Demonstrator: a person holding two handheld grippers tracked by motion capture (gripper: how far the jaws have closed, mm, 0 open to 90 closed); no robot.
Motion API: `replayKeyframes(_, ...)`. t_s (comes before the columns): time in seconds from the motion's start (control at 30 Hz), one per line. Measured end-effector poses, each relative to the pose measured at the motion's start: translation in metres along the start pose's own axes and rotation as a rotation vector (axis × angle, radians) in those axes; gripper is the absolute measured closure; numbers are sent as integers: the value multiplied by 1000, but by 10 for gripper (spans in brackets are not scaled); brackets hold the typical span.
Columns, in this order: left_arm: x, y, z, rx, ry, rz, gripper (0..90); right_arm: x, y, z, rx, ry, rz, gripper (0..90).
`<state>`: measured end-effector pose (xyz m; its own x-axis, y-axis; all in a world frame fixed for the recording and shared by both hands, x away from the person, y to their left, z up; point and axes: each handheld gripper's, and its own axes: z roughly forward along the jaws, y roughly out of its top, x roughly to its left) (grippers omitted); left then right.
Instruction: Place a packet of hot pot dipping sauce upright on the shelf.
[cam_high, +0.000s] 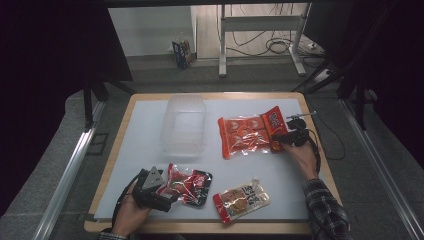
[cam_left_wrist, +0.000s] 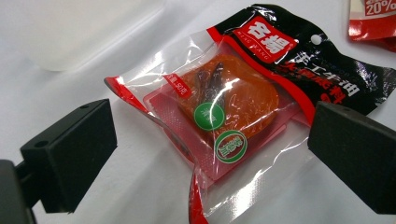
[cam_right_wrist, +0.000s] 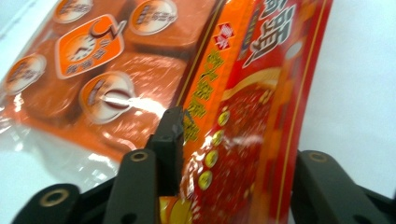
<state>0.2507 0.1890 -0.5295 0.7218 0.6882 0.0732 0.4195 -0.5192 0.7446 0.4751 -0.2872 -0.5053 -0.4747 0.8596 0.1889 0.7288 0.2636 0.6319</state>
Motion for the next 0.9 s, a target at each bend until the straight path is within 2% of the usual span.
replayKeyframes(0.03, 0, 0, 0, 1, 0, 2, 12, -1, 3, 4, 2, -16, 8, 627)
replayKeyframes(0.17, -1, 0, 0, 3, 0, 5, 12, -3, 9, 9, 5, -22, 18, 666)
replayKeyframes(0.2, -1, 0, 0, 4, -1, 5, 12, -3, 12, 12, 7, -29, 14, 706)
replayKeyframes(0.27, -1, 0, 1, 5, -1, 7, 12, -2, 14, 13, 8, -34, 11, 724)
replayKeyframes(0.4, -1, 0, 1, 7, -2, 17, 12, 0, 20, 18, 19, -53, -15, 817)
replayKeyframes(0.43, -2, 0, 1, 8, -2, 18, 12, 1, 21, 20, 23, -50, -12, 860)
replayKeyframes(0.57, -2, 0, 0, 8, 1, 23, 12, 2, 21, 18, 13, -43, 4, 884)
replayKeyframes(0.67, -2, 0, 0, 7, 3, 24, 12, 8, 26, 12, 24, -75, -45, 885)
replayKeyframes(0.7, -2, 0, 0, 6, 3, 24, 12, 8, 26, 12, 24, -75, -45, 885)
replayKeyframes(0.9, -3, 1, 0, 9, 6, 28, 12, 15, 35, -8, -24, -72, -36, 886)
